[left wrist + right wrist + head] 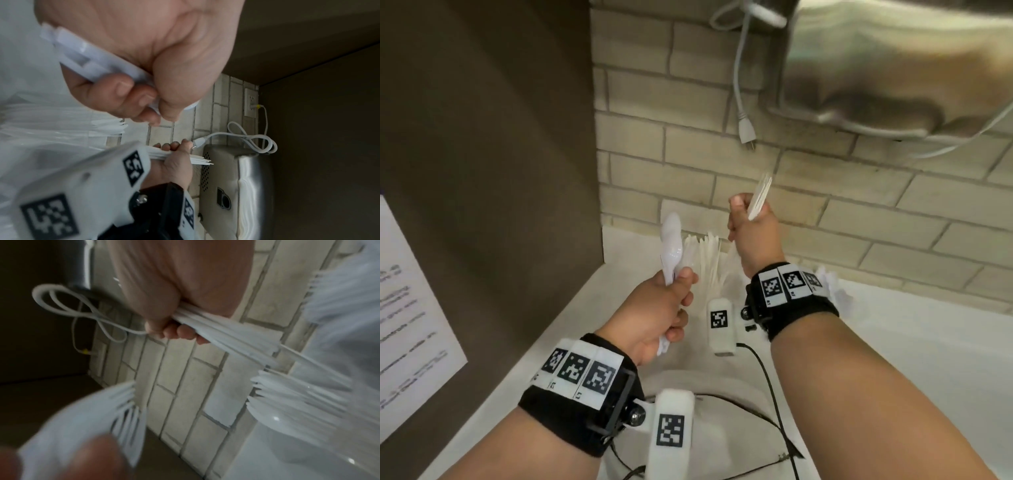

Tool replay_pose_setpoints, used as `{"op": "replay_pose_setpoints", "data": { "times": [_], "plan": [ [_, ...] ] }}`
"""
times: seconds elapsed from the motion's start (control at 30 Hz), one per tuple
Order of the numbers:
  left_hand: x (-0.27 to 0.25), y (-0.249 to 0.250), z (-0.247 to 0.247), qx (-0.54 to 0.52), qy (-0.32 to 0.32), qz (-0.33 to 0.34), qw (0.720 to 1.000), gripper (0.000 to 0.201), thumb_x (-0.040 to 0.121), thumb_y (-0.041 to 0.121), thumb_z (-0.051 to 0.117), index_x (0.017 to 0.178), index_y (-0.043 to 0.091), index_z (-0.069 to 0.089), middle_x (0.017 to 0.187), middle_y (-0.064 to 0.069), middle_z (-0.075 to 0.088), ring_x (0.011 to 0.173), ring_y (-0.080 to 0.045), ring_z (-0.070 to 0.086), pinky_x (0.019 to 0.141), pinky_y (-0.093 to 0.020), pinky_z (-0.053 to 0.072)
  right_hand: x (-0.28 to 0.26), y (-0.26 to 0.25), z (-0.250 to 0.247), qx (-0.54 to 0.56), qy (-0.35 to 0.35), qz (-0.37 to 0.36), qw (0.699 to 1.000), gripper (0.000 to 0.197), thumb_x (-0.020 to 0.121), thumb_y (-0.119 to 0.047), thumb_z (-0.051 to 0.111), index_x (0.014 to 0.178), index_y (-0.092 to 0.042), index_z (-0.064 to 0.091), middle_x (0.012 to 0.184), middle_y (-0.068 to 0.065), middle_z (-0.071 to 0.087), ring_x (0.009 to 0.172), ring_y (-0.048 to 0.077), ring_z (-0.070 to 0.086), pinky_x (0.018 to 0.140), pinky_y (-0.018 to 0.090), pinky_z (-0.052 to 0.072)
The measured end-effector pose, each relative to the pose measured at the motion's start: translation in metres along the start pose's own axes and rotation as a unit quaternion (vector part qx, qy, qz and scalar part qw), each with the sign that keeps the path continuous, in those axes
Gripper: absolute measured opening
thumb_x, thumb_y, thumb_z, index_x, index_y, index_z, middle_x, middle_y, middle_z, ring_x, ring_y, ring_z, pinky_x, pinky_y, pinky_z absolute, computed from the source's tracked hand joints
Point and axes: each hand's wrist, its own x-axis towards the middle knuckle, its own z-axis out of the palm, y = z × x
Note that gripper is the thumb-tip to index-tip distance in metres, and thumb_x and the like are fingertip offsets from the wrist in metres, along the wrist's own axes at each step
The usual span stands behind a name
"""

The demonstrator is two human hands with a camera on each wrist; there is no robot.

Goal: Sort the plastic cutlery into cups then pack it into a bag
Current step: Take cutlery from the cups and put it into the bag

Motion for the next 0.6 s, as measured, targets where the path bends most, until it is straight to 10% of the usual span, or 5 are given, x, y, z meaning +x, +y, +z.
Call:
{"op": "replay_pose_setpoints", "data": {
  "times": [0.37, 0.6],
  "plan": [
    [0.022, -0.005, -0.019, -0.018, 0.011, -0.037, 0.999, 0.017, 0.097, 0.025, 0.052, 0.106, 0.013, 0.059, 0.072, 0.000, 0.046, 0.043, -0.009, 0.031, 0.037, -0.020, 0.025, 0.020, 0.070, 0.041, 0.030, -0.022, 0.104, 0.994, 0.010, 0.087, -0.014, 0.067, 0.082, -0.016, 0.058, 0.067, 0.002, 0.058, 0.055, 0.015, 0.052, 0.059, 0.026, 0.044],
    [0.018, -0.012, -0.014, -0.027, -0.004, -0.042, 0.999, 0.020, 0.096, 0.026, 0.053, 0.110, 0.012, 0.058, 0.070, 0.000, 0.046, 0.042, -0.008, 0.031, 0.038, -0.019, 0.025, 0.014, 0.070, 0.031, -0.031, -0.043, 0.137, 0.989, 0.068, 0.076, -0.027, 0.079, 0.135, -0.013, 0.049, 0.130, 0.004, 0.056, 0.125, 0.018, 0.050, 0.103, 0.028, 0.041]
  ]
}}
